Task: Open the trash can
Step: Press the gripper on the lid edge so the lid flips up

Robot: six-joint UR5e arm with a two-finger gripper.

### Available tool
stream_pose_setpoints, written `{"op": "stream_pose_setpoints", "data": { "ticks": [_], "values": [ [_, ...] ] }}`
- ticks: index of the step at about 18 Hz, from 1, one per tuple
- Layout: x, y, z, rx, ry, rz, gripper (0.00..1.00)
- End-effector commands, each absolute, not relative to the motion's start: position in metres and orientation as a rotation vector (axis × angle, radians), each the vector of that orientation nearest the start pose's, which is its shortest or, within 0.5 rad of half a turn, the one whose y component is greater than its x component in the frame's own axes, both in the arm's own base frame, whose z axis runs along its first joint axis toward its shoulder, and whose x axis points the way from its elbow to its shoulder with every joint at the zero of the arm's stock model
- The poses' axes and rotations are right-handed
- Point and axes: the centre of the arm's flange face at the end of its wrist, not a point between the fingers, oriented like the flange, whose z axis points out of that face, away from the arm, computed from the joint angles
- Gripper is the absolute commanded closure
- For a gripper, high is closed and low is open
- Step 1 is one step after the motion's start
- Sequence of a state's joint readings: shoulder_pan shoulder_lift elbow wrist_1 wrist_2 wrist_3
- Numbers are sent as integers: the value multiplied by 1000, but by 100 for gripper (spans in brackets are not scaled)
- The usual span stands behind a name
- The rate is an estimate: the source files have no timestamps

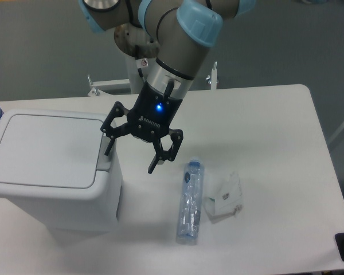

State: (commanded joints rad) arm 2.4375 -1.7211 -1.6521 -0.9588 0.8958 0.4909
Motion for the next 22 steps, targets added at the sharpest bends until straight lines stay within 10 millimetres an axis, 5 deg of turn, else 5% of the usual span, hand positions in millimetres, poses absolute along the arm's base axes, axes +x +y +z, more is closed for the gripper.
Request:
{"op": "stream_pose_setpoints", "data": {
  "ticks": [22],
  "values": [
    [-307,517,460,-2407,-295,-348,0]
  ]
}}
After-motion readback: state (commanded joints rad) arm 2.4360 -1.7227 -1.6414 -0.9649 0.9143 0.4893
